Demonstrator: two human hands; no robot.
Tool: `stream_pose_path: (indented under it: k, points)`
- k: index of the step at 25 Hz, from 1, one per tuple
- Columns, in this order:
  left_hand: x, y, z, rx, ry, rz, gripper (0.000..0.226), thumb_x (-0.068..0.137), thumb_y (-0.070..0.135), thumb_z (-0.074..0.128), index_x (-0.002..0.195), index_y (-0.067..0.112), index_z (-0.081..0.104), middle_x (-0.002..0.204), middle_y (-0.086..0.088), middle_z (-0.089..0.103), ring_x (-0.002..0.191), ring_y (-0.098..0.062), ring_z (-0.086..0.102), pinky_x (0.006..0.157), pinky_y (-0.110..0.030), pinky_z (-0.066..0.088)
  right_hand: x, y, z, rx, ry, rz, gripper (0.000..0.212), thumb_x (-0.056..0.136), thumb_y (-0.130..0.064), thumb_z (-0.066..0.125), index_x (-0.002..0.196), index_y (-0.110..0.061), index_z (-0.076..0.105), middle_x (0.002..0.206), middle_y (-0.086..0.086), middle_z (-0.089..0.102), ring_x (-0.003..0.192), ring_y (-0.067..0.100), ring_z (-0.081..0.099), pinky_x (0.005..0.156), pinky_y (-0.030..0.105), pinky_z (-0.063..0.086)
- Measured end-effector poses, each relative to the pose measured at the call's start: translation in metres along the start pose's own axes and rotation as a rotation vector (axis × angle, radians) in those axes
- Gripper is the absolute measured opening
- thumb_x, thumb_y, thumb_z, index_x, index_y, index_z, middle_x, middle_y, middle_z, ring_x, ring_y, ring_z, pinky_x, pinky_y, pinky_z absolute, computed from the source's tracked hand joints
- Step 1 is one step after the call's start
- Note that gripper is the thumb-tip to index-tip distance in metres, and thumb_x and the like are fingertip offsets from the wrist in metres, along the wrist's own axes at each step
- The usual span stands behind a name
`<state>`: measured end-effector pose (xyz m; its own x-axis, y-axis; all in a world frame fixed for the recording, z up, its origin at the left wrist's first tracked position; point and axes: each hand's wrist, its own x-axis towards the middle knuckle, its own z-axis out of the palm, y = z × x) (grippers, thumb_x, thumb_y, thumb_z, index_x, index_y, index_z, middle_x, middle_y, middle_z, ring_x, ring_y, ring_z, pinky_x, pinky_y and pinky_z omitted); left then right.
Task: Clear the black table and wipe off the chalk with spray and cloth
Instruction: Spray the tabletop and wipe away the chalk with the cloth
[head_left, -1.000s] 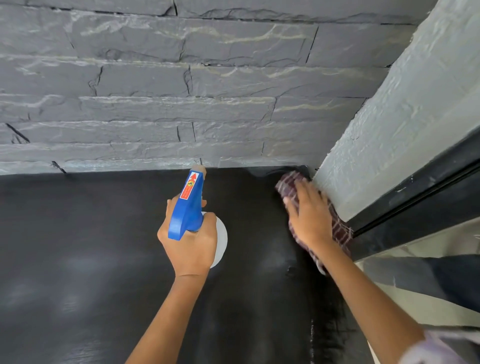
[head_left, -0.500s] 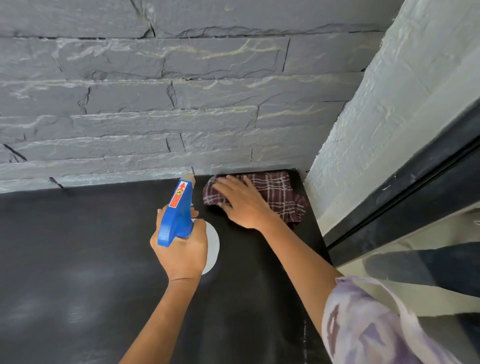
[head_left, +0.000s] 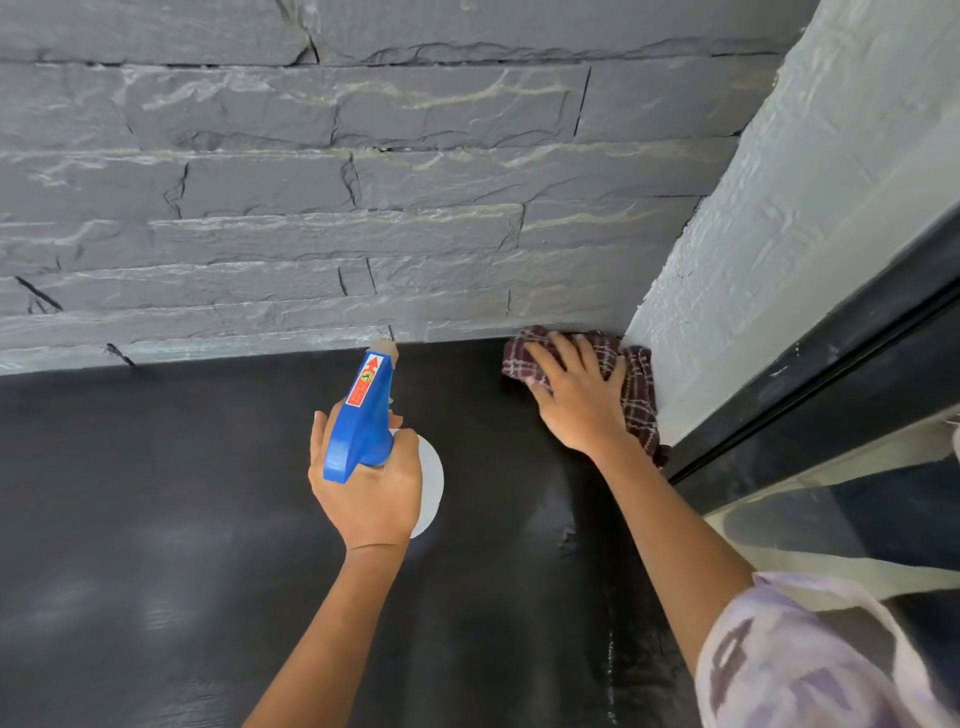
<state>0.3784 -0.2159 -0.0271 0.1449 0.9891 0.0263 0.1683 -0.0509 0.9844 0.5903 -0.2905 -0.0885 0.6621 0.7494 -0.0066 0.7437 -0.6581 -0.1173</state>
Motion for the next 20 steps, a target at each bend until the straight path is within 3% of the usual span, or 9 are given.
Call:
stream_pose_path:
  k: [3, 7, 8, 10, 13, 17, 20]
  points:
    - [0.002, 0.011, 0.001, 0.014, -0.01, 0.09, 0.035, 0.073, 0.021, 0.06, 0.1, -0.002, 0.06, 0.1, -0.014, 0.065, 0.104, -0.037, 0.059, 0.101, -0.054, 0.041, -0.05, -0.009, -0.003, -0.045, -0.034, -0.25, 0.051, 0.095, -0.045, 0.034, 0.144, -0.041, 0.018, 0.157, -0.007, 0.014, 0.145, 0.02, 0.006, 0.109, 0.068, 0.006]
    - [-0.002, 0.005, 0.0, 0.007, -0.001, 0.039, 0.05, 0.07, 0.028, 0.058, 0.11, -0.001, 0.058, 0.114, -0.02, 0.062, 0.117, -0.039, 0.052, 0.1, -0.052, 0.043, -0.162, 0.017, 0.003, -0.124, -0.006, -0.526, 0.066, 0.086, -0.055, 0.035, 0.147, -0.042, 0.012, 0.154, -0.01, 0.025, 0.141, 0.019, 0.024, 0.107, 0.058, 0.018]
    - [-0.004, 0.004, 0.0, 0.009, -0.005, 0.046, 0.05, 0.07, 0.028, 0.059, 0.11, -0.001, 0.058, 0.114, -0.02, 0.062, 0.117, -0.039, 0.052, 0.1, -0.052, 0.043, -0.169, 0.034, 0.0, -0.132, 0.018, -0.513, 0.066, 0.086, -0.06, 0.033, 0.147, -0.042, 0.013, 0.153, -0.011, 0.027, 0.14, 0.017, 0.027, 0.106, 0.056, 0.018]
    - [-0.003, 0.004, 0.002, 0.017, 0.007, 0.04, 0.047, 0.073, 0.025, 0.062, 0.112, -0.001, 0.057, 0.114, -0.02, 0.062, 0.115, -0.037, 0.053, 0.1, -0.05, 0.043, -0.148, 0.054, -0.007, -0.127, 0.011, -0.308, 0.063, 0.088, -0.067, 0.03, 0.145, -0.044, 0.015, 0.153, -0.012, 0.026, 0.141, 0.017, 0.026, 0.105, 0.061, 0.013]
    - [-0.002, 0.004, 0.004, 0.035, 0.042, 0.003, 0.041, 0.08, 0.014, 0.064, 0.116, -0.001, 0.054, 0.113, -0.021, 0.061, 0.11, -0.033, 0.057, 0.099, -0.046, 0.044, -0.093, 0.033, -0.007, -0.034, -0.064, -0.042, 0.059, 0.092, -0.061, 0.027, 0.146, -0.042, 0.013, 0.158, -0.009, 0.009, 0.145, 0.021, 0.004, 0.108, 0.069, 0.007]
    - [-0.003, 0.015, 0.002, 0.031, -0.011, 0.004, 0.039, 0.078, 0.012, 0.063, 0.114, -0.004, 0.054, 0.106, -0.017, 0.064, 0.099, -0.025, 0.06, 0.097, -0.038, 0.047, -0.112, -0.011, 0.002, -0.117, -0.044, -0.179, 0.055, 0.093, -0.056, 0.027, 0.145, -0.042, 0.014, 0.158, -0.007, 0.008, 0.145, 0.024, 0.004, 0.105, 0.073, 0.008]
    - [-0.011, 0.021, -0.008, -0.037, -0.059, 0.038, 0.041, 0.069, 0.014, 0.056, 0.108, -0.001, 0.057, 0.09, 0.0, 0.062, 0.084, -0.011, 0.061, 0.079, -0.012, 0.049, -0.2, -0.027, 0.011, -0.09, -0.013, -0.389, 0.061, 0.086, -0.051, 0.035, 0.144, -0.044, 0.019, 0.157, -0.008, 0.017, 0.144, 0.024, 0.013, 0.098, 0.078, 0.009]
